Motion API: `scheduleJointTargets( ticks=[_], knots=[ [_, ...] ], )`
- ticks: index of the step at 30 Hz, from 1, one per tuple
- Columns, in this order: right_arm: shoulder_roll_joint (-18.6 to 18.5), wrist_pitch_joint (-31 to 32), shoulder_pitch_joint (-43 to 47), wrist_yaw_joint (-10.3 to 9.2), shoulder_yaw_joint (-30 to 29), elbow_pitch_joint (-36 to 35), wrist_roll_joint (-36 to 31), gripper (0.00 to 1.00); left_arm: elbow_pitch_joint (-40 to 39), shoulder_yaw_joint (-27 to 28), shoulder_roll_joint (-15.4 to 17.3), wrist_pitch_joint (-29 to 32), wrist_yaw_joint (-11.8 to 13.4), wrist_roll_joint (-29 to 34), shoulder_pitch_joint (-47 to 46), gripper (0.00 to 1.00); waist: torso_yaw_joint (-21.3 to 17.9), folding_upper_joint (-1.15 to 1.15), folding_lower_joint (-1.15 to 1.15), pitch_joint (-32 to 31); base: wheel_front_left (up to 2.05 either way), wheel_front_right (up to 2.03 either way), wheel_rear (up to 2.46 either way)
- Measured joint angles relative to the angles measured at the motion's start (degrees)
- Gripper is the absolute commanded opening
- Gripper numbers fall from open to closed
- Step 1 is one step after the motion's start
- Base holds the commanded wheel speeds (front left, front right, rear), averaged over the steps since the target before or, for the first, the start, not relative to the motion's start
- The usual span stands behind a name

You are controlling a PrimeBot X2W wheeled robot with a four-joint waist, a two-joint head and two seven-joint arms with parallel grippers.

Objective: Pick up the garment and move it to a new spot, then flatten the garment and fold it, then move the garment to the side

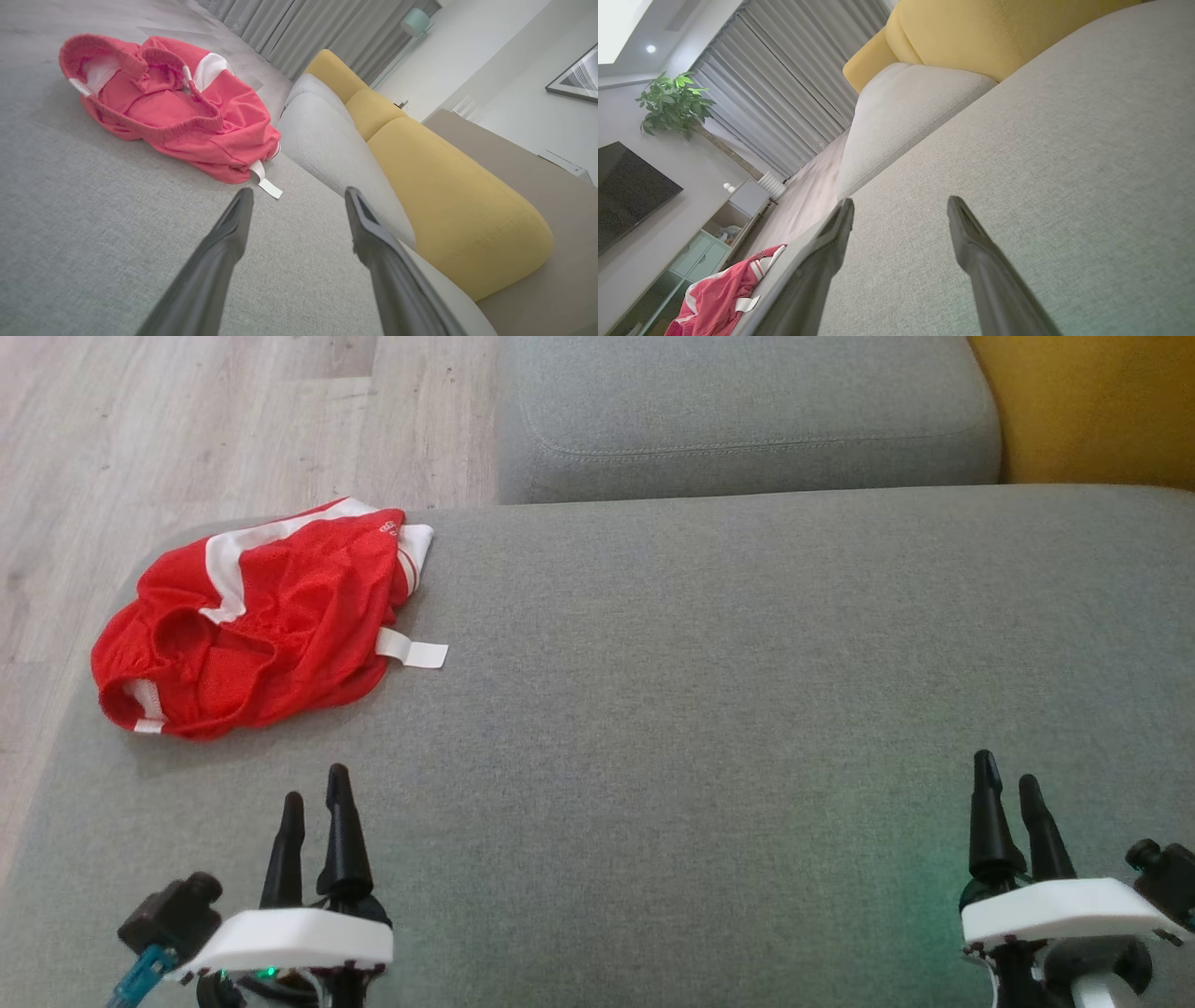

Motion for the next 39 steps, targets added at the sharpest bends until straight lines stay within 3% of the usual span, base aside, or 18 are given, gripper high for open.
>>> scheduleJointTargets(
  ticks=[28,39],
  knots=[
    [0.0,-4.5,0.0,0.01,1.7,-1.3,-20.5,1.0,0.4,-3.0,0.0,-4.6,-0.3,19.9,-0.1,1.0,-0.1,0.0,0.0,-1.0,0.0,0.0,0.0],
    [0.0,-6.6,0.1,0.01,1.6,-1.4,-29.0,1.0,2.1,-4.7,0.1,-6.6,2.2,28.5,-0.1,1.0,-0.2,0.0,-0.01,-1.4,0.0,0.0,0.0]
  ],
)
